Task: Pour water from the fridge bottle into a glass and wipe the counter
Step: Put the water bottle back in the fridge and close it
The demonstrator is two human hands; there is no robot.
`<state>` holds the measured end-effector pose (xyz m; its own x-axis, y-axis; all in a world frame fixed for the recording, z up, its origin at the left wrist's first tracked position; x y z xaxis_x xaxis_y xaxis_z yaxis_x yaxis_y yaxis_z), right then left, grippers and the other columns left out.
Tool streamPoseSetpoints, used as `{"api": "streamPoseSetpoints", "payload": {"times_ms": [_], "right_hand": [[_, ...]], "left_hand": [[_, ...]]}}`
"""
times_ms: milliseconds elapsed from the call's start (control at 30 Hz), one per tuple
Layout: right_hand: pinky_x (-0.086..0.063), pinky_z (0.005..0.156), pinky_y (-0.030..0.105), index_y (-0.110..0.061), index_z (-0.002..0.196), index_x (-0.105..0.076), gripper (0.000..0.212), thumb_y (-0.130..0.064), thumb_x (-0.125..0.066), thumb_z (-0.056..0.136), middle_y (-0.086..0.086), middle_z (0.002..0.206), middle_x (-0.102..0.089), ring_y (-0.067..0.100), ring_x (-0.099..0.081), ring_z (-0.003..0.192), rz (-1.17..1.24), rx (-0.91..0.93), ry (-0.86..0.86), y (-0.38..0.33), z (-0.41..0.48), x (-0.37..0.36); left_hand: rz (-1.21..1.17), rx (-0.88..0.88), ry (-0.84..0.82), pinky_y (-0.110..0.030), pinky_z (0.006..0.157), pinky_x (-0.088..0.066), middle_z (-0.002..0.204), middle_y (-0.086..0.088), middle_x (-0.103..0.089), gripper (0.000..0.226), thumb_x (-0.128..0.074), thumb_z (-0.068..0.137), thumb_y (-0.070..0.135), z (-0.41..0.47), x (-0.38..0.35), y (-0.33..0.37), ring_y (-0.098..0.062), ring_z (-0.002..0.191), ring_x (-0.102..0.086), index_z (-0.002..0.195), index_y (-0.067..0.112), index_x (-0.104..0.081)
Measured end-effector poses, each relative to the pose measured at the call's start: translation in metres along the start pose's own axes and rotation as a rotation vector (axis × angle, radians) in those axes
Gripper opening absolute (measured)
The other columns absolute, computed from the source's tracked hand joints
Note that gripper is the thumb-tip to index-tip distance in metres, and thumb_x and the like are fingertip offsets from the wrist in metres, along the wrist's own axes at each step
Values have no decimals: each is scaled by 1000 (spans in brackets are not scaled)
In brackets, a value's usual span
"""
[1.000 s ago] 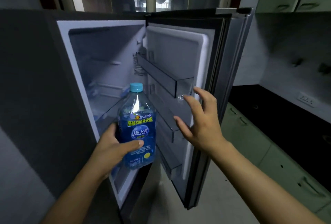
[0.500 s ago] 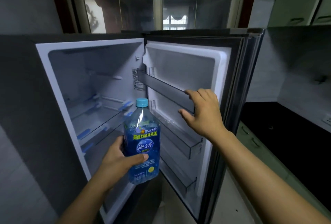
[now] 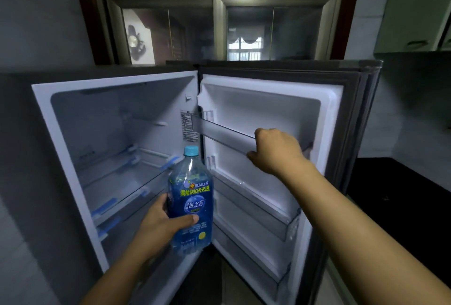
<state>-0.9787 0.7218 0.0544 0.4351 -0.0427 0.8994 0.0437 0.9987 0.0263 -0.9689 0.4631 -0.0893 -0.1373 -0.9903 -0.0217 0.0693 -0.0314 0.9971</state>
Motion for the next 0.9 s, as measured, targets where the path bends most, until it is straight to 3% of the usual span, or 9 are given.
{"api": "streamPoseSetpoints", "payload": {"times_ms": [167, 333, 400, 467, 567, 667, 900], "right_hand": [[-48, 69, 35, -17, 105, -55, 55, -58, -75, 75, 3, 99, -60, 26, -56, 84, 161, -9, -193, -16, 51, -15], [-55, 77, 40, -19, 102, -58, 53, -56, -80, 71, 2, 99, -61, 22, -59, 85, 256, -18, -287, -21, 101, -36], [-54, 74, 39, -20, 98, -58, 46, -53, -80, 73, 1, 96, -60, 21, -58, 84, 237, -19, -289, -19, 114, -45], [-52, 67, 35, -23, 89, -57, 35, -48, -78, 76, -1, 90, -58, 20, -58, 79, 196, -26, -269, -13, 124, -55], [-51, 62, 33, -24, 79, -54, 26, -39, -75, 81, -2, 84, -58, 20, -58, 74, 126, -51, -244, 0, 132, -64], [-44, 56, 29, -25, 75, -51, 26, -39, -72, 82, -5, 81, -56, 20, -57, 74, 106, -73, -243, 17, 138, -69], [-46, 56, 31, -26, 73, -50, 27, -43, -71, 79, -7, 76, -57, 16, -56, 71, 129, -44, -267, 50, 152, -78]], "left_hand": [[45, -48, 152, -47, 84, -59, 101, -9, -75, 64, -93, 51, 7, 82, 32, -4, -28, 92, -74, 106, 11, -61], [53, -88, 272, -39, 79, -58, 92, -5, -74, 40, -85, 67, -5, 180, 64, -6, -23, 79, -71, 98, 13, -66], [53, -62, 326, -41, 80, -59, 98, -12, -75, 48, -88, 64, 0, 222, 80, -15, -26, 82, -73, 107, 7, -68], [68, -62, 378, -49, 85, -59, 105, -12, -76, 67, -93, 52, 20, 263, 97, -29, -28, 89, -74, 113, 8, -68], [124, -28, 482, -50, 88, -58, 112, -10, -74, 90, -91, 38, 44, 314, 113, -51, -28, 96, -73, 117, 11, -64], [168, -14, 568, -44, 89, -57, 118, -15, -71, 80, -95, 54, 30, 341, 117, -59, -29, 100, -71, 122, 6, -60], [219, 2, 654, -40, 92, -53, 124, -15, -68, 80, -95, 57, 29, 381, 132, -87, -29, 107, -68, 124, 5, -59]]}}
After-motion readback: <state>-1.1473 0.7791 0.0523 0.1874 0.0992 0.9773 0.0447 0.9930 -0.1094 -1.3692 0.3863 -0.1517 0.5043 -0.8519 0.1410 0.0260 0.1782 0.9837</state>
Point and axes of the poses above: each hand's wrist, its own z-axis towards the middle knuckle, its own x-axis out of the back of the hand, y = z × x, the point moved 2 cm from there along z, towards the middle knuckle
